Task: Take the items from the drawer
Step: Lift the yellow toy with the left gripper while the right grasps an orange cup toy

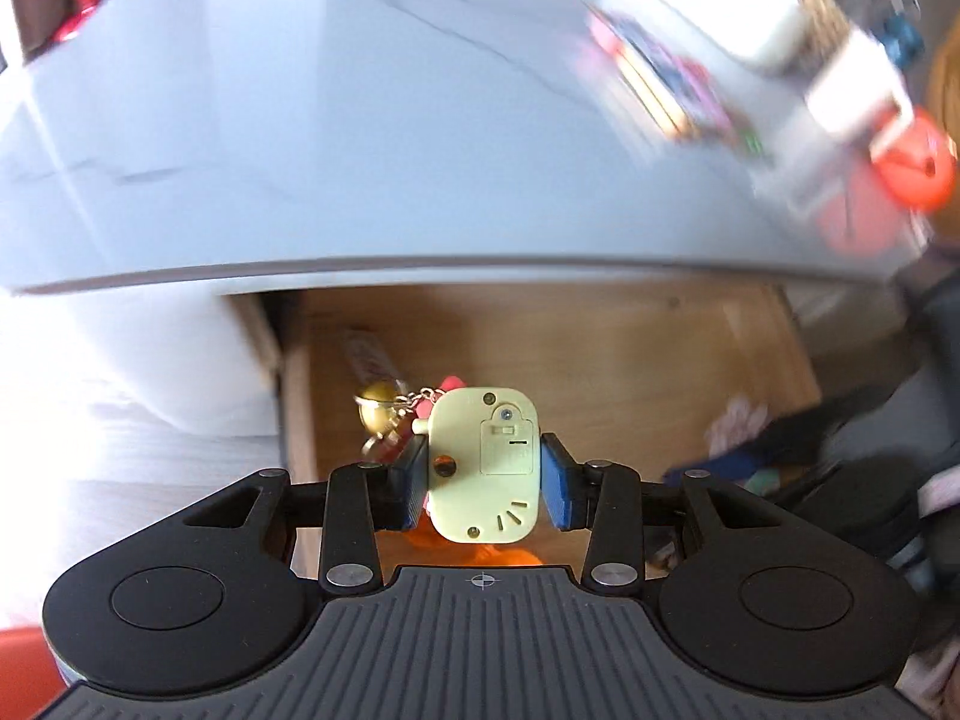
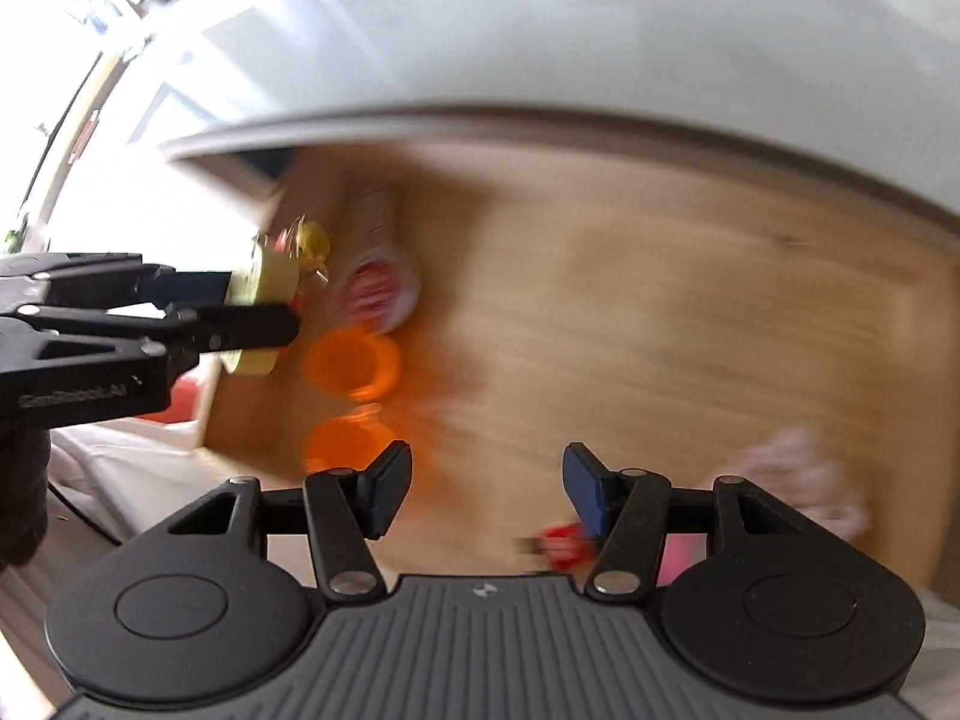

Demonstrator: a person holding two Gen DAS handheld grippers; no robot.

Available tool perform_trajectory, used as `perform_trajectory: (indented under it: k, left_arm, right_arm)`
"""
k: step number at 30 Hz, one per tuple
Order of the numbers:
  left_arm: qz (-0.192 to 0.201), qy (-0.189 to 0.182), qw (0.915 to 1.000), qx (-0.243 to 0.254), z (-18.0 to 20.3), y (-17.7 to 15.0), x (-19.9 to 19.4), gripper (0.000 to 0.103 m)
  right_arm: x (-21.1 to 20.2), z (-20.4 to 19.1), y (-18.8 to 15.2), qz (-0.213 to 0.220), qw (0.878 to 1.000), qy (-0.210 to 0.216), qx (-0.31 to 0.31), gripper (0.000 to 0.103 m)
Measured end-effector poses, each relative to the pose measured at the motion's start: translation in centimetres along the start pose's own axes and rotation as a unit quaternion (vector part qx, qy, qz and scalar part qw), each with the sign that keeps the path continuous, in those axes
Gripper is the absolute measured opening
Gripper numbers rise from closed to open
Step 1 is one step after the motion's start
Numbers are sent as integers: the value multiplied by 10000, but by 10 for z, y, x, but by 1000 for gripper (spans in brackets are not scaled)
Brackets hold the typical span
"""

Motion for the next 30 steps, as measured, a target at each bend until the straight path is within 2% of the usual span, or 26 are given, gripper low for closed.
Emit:
perform_trajectory:
  k: [5, 8, 11, 16, 22, 28, 30]
  left_arm:
    - [283, -263, 9988, -294, -21, 0, -25, 43]
    - [311, -363, 9979, -426, -32, -4, -30, 43]
    - [331, -437, 9970, -540, -41, -8, -34, 43]
    - [387, -448, 9957, -707, -54, -16, -38, 43]
    - [322, -450, 9952, -809, -63, -25, -39, 43]
    - [329, -533, 9950, -773, -60, -24, -40, 43]
    - [301, -542, 9953, -746, -59, -25, -38, 43]
  right_arm:
    - [29, -42, 18, -205, 9996, -191, 72, 56]
    - [41, -55, 26, -293, 9981, -520, -151, 56]
    - [47, -59, 28, -395, 9972, -632, -102, 56]
    - [62, -55, 26, -716, 9952, -577, 322, 56]
    - [80, -56, 22, -1154, 9910, -660, 161, 55]
    - [91, -49, 19, -1476, 9860, -662, 405, 43]
    - [93, -50, 19, -1584, 9849, -582, 375, 34]
Point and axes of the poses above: each gripper's, at about its wrist camera, not at the fingertips, and x roughly the way its jaws point, z to its right, y to its top, the point moved 6 cm from there along x, roughly the way its jaws point, and after that the axes turned 1 degree about -x, right-handed, at the moved point
